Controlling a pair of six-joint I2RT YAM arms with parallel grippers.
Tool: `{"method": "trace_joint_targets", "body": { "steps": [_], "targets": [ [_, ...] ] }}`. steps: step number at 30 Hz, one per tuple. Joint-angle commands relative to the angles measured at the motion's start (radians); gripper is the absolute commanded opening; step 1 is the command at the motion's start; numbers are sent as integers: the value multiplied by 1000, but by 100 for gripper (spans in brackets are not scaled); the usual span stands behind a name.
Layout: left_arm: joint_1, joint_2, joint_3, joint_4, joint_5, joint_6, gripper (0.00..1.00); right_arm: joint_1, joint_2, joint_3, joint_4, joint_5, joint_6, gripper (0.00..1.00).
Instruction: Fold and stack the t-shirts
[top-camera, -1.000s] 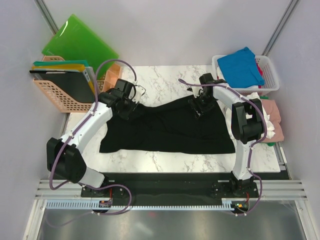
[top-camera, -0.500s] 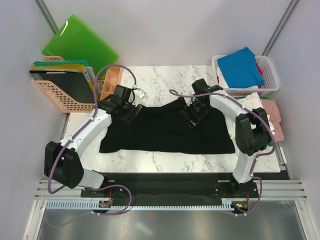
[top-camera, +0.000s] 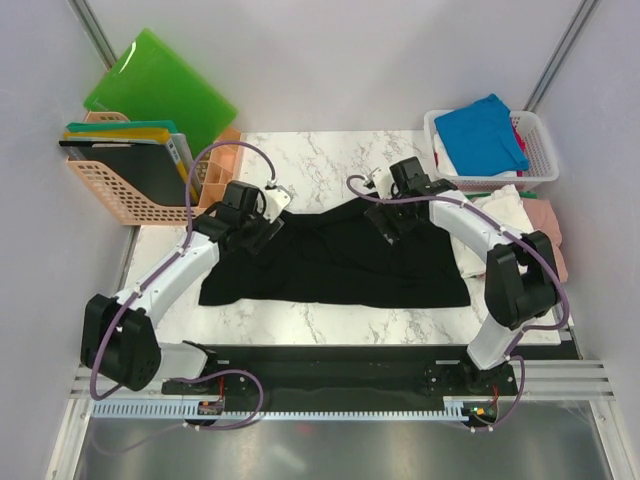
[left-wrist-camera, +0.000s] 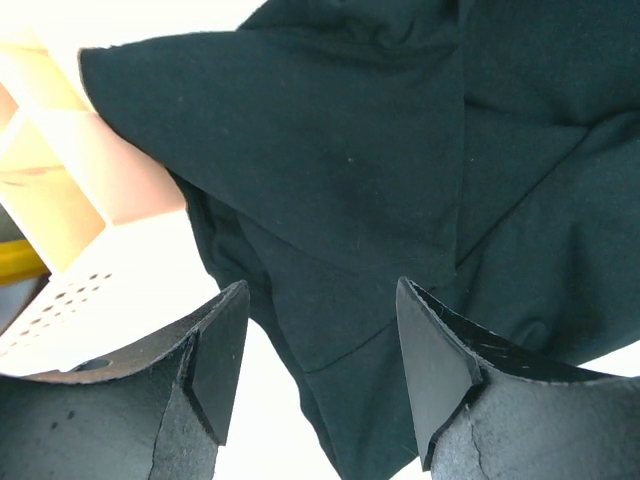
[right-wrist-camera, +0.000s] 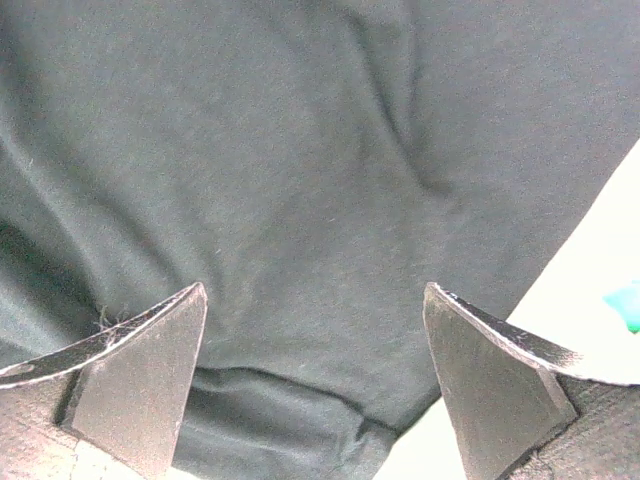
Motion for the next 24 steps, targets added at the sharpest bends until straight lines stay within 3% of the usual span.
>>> {"method": "trace_joint_targets", "body": {
  "steps": [1, 8, 11, 14, 18, 24],
  "targets": [
    [5, -97, -20, 88, 11, 87, 68, -46, -56, 47, 74, 48, 11, 98],
    [96, -360, -161, 260, 19, 188, 72, -283, -407, -126, 315, -11, 34, 98],
    [129, -418, -177, 239, 4, 196, 77, -304, -481, -163, 227, -77, 5, 98],
    [187, -389, -129, 129, 43, 109, 80, -307, -497, -146, 100, -98, 27, 98],
    [305, -343, -19, -21, 328, -28, 80, -339, -506, -133, 35, -167, 79, 98],
    [344, -306, 102, -229, 659, -72, 81, -372, -500, -73, -115, -322, 62, 98]
  ]
}}
